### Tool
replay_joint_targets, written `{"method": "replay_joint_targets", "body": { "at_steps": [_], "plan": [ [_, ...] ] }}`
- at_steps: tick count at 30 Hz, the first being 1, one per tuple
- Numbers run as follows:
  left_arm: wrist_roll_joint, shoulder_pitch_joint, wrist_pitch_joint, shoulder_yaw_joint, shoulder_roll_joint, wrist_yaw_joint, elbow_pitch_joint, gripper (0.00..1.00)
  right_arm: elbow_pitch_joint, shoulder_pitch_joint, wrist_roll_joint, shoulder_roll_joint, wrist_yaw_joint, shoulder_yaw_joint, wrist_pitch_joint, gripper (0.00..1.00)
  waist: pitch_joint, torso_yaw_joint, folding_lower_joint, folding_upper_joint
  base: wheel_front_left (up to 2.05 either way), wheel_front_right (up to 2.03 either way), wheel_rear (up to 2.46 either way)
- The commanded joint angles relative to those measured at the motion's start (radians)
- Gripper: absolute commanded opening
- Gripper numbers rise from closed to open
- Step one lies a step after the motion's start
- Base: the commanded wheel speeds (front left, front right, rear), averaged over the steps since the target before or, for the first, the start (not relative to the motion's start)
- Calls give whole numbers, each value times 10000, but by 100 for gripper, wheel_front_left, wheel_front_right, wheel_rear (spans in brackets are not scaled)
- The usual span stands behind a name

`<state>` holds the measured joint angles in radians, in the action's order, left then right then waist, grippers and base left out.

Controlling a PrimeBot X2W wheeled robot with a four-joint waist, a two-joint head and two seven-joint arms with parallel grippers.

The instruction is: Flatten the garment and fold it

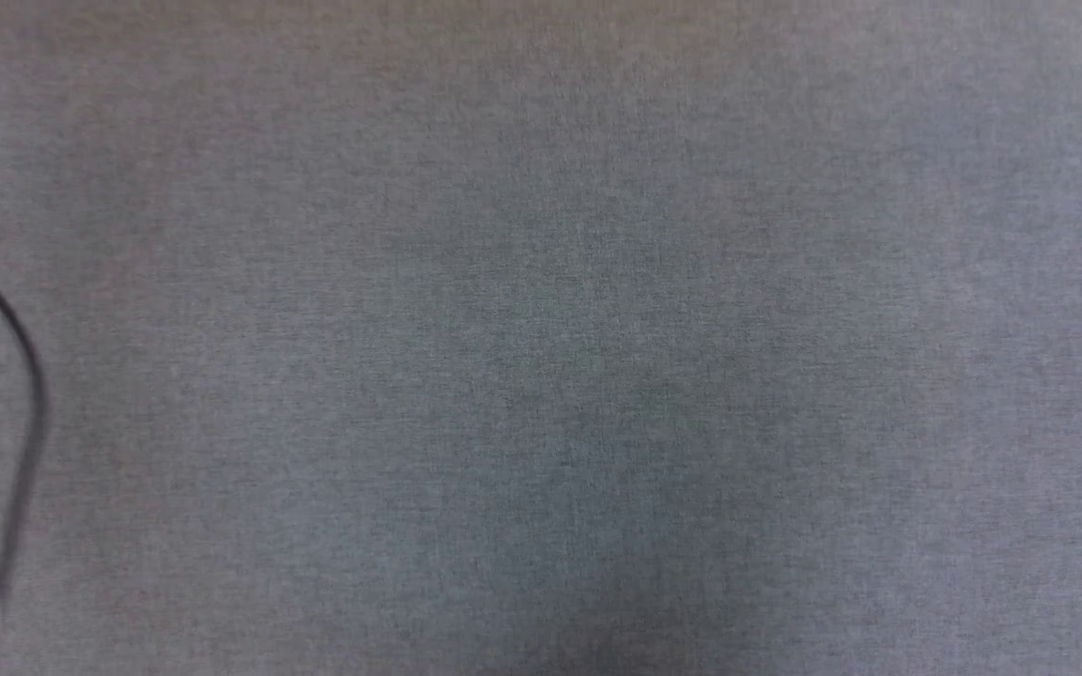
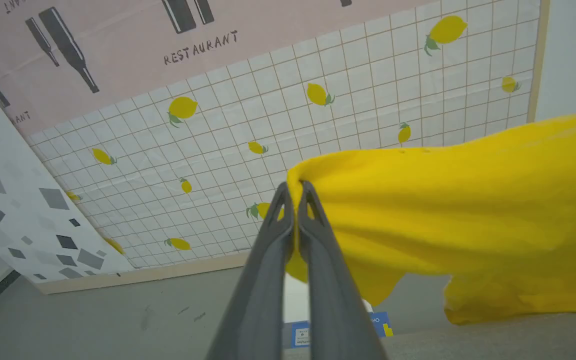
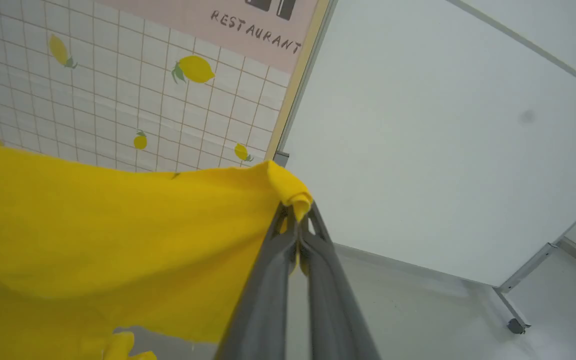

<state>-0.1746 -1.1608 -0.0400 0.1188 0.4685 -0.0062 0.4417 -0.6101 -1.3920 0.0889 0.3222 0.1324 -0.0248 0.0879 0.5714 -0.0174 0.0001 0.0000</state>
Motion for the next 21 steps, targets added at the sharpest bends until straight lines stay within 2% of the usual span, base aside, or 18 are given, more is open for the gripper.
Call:
{"method": "replay_joint_targets", "body": {
  "at_steps": [1, 8, 10, 13, 17, 21],
  "plan": [
    [-154, 623, 122, 99, -106, -111, 180, 0, -162, 607, -305, 63, -17, 146, -157, 0, -472, 159, -1, 0, 0, 0, 0],
    [-1277, 3809, 1254, -15, -530, -363, 329, 0, -335, 3580, -1979, 193, -17, 899, -262, 0, -1819, 291, -1, 0, 0, 0, 0],
    [-2122, 5681, 2027, -266, -811, -402, -147, 0, 275, 5325, -2898, 292, -17, 1132, 104, 0, -2620, 316, -1, 0, 0, 0, 0],
    [-2717, 7251, 2876, -327, -1053, -372, -891, 0, 1004, 6828, -3552, 444, -17, 1044, 627, 0, -3211, 382, -1, 0, 0, 0, 0],
    [-3427, 9372, 3664, -490, -1489, 16, -2493, 0, 2652, 9200, -4042, 569, -17, 611, 1492, 0, -3859, 444, -1, 0, 0, 0, 0],
    [-3886, 11222, 4120, -693, -1845, 577, -4079, 0, 4353, 11533, -4046, 171, -17, -349, 2399, 0, -4301, 445, -1, 0, 0, 0, 0]
  ]
}}
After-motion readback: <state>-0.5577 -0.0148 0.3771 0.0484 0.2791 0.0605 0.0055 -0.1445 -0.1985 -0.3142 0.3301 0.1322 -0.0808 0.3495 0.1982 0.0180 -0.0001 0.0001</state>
